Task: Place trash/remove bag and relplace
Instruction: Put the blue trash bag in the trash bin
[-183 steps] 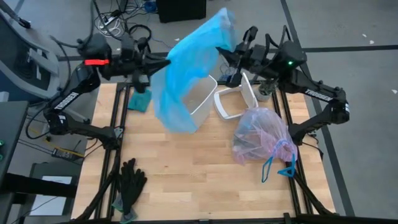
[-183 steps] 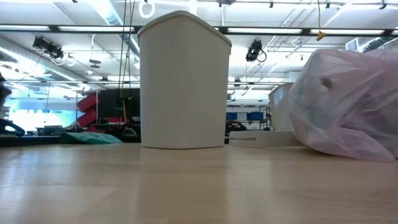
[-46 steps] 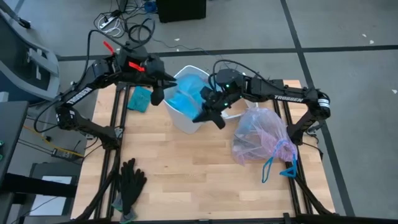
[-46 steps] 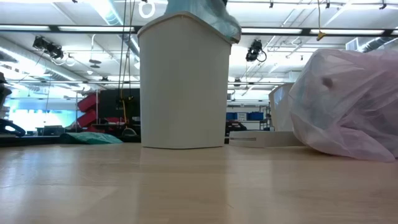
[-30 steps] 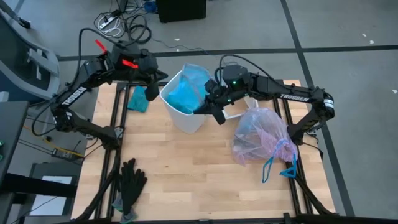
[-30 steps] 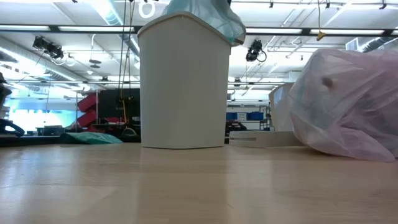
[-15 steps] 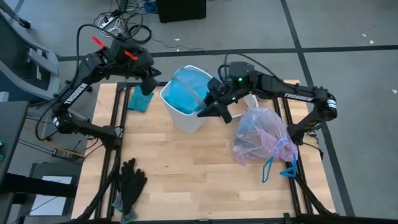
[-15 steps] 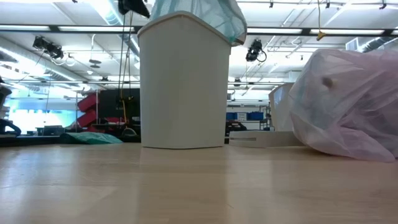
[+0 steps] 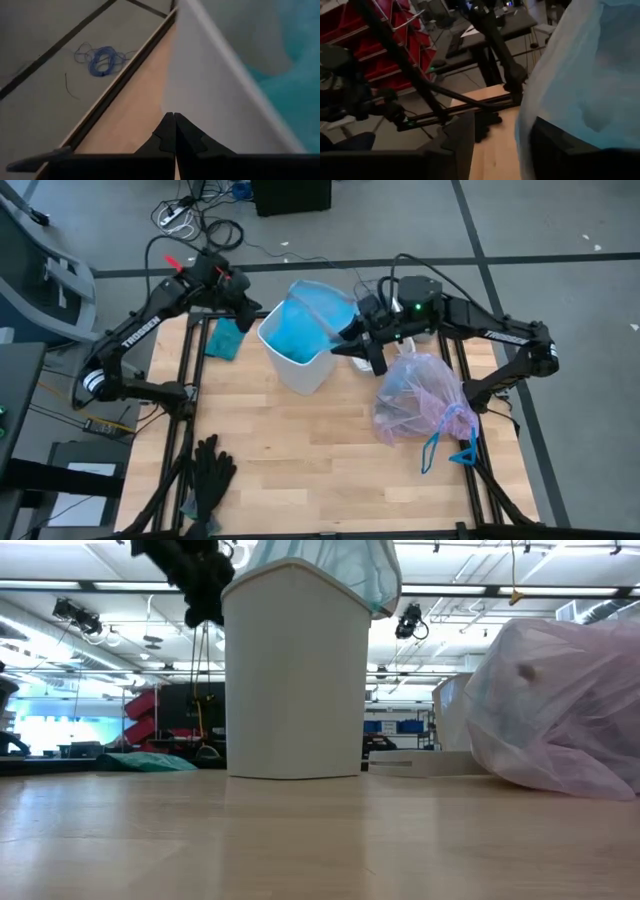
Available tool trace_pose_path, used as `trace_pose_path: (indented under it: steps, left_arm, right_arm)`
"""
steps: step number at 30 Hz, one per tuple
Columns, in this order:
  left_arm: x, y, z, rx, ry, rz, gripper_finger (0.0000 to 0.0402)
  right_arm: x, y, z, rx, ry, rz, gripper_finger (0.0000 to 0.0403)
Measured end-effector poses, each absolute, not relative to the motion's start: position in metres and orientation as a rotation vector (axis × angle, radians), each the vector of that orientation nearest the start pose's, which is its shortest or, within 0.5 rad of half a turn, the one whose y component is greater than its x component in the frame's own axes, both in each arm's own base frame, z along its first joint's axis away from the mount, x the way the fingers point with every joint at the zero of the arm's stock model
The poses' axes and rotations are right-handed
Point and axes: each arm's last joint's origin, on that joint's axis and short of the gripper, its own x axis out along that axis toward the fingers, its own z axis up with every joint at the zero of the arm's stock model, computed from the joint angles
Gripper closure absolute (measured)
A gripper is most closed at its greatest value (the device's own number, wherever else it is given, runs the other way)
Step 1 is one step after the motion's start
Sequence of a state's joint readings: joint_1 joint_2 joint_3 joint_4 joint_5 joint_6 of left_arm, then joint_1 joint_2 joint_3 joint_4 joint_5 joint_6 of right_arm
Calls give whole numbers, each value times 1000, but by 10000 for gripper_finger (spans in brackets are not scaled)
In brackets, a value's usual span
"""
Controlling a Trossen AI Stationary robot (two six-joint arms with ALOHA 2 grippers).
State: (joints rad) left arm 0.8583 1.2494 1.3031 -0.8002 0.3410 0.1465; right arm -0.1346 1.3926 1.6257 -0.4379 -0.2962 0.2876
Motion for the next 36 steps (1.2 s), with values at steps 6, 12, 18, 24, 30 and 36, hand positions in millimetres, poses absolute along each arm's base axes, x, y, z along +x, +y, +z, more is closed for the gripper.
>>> trace_pose_path:
  steps: [6, 12, 18, 24, 30, 36]
  left_arm:
    - [169, 189, 326, -385, 652, 486, 401]
    - [171, 192, 299, -446, 636, 504, 401]
    - [170, 193, 290, -497, 517, 424, 401]
    - [178, 179, 283, -549, 511, 315, 401]
    - [200, 149, 278, -563, 524, 152, 401]
    - [230, 109, 278, -583, 460, -40, 401]
  right_arm:
    - [286, -20, 448, 339, 339, -15, 262]
    - [285, -6, 442, 332, 387, -72, 317]
    - [284, 10, 440, 298, 414, -27, 396]
    - [272, 18, 431, 301, 519, -215, 399]
    - [254, 19, 429, 312, 585, -295, 401]
    - [233, 12, 441, 274, 540, -347, 402]
